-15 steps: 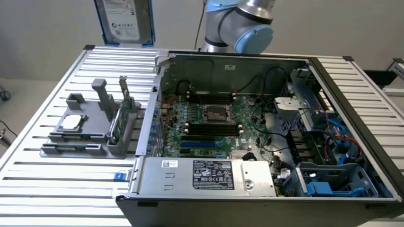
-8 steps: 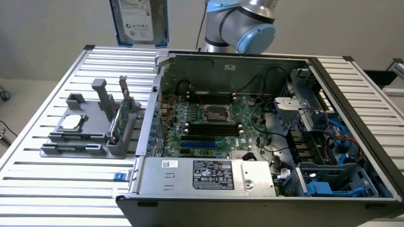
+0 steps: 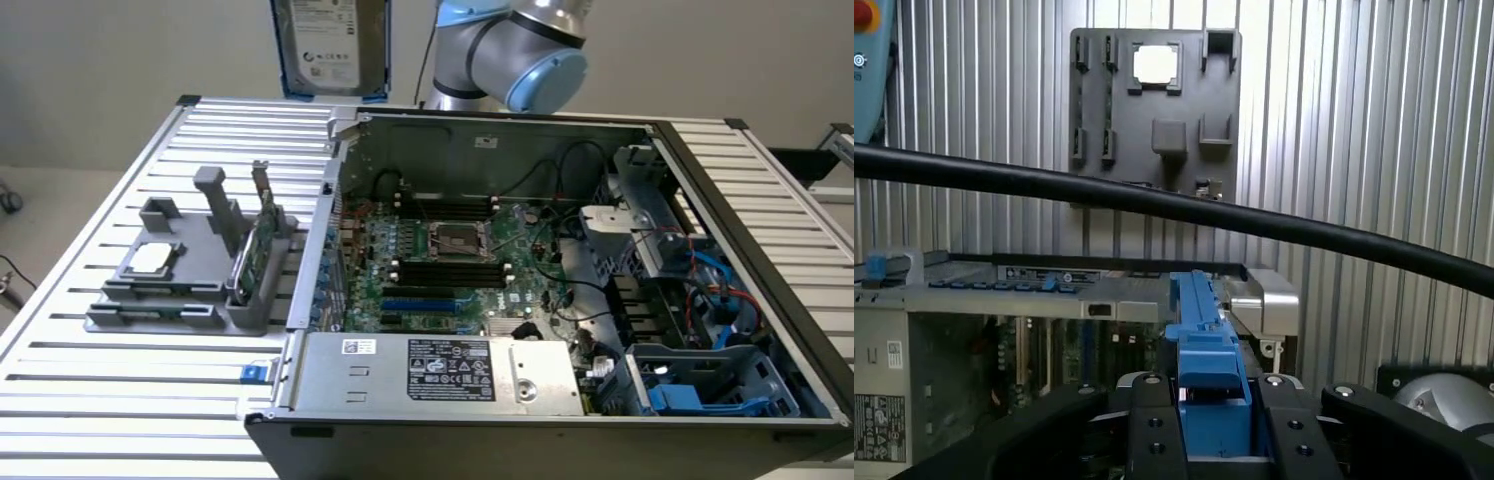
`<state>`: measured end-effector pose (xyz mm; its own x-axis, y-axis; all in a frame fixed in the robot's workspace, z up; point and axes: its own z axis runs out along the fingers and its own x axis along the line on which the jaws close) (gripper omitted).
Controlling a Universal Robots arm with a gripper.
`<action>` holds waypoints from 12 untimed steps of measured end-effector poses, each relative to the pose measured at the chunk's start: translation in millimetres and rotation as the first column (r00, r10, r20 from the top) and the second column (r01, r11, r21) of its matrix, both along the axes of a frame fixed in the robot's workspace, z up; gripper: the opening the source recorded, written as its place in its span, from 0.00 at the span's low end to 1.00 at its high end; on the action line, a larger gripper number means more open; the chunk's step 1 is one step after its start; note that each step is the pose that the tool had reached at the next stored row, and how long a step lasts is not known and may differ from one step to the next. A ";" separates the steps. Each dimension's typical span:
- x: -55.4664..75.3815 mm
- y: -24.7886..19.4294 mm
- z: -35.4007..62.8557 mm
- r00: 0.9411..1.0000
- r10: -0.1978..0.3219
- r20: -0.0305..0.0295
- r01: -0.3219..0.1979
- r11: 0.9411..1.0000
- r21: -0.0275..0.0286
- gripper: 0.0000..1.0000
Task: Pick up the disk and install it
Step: 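Pick up the disk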
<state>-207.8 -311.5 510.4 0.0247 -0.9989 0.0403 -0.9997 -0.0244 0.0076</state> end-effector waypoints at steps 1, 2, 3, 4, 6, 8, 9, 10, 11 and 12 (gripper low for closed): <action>4.5 -0.1 -0.1 1.000 0.000 0.000 0.000 1.000 0.000 0.33; 9.0 -0.1 0.0 1.000 0.000 0.000 0.000 1.000 0.000 0.33; 13.5 -0.2 0.0 1.000 0.000 0.000 0.000 1.000 -0.001 0.33; 18.0 -0.3 0.0 1.000 0.000 0.000 0.000 1.000 -0.001 0.33; 27.2 -0.5 0.0 1.000 0.000 0.000 0.000 1.000 -0.001 0.33; 36.2 -1.2 0.0 1.000 0.000 0.000 0.000 1.000 -0.001 0.33; 40.7 -1.9 0.0 1.000 0.000 0.000 0.000 1.000 -0.002 0.33; 45.2 -2.8 0.0 1.000 0.000 0.000 0.000 1.000 -0.002 0.33; 50.0 -4.1 0.0 1.000 0.000 0.000 0.000 1.000 -0.002 0.33; 54.4 -5.5 0.0 1.000 0.000 0.000 0.000 1.000 -0.002 0.33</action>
<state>-153.4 -316.9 510.4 0.0249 -0.9988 0.0420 -0.9997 -0.0246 0.0077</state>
